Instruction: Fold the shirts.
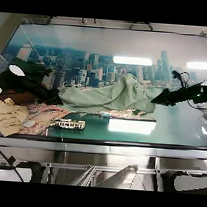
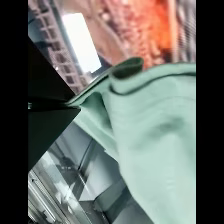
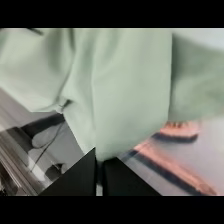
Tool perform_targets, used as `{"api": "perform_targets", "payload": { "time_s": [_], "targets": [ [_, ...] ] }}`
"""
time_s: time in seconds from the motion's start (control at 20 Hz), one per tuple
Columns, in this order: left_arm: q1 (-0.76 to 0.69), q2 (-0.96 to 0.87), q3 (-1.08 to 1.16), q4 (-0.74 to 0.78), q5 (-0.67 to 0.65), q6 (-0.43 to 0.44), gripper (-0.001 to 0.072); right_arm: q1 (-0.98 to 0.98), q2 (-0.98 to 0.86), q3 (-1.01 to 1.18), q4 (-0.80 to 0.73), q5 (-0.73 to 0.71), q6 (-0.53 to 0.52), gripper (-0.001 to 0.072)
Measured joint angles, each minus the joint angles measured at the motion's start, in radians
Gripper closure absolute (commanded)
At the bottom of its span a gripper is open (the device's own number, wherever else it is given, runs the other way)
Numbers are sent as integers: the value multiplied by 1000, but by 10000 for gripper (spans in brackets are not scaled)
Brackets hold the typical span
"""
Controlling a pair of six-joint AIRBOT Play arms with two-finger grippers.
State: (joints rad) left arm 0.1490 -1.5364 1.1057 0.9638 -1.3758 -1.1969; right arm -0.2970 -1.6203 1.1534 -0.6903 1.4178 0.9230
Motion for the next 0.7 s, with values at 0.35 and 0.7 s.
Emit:
{"api": "perform_targets", "payload": {
  "time_s": [0.35,0.7],
  "targets": [
    [154,345,16,-340,-40,77,685,-89,313,19,115,93,1,687],
    [324,694,307,-514,-49,69,684,-174,781,77,299,4,-32,680]
  ]
}}
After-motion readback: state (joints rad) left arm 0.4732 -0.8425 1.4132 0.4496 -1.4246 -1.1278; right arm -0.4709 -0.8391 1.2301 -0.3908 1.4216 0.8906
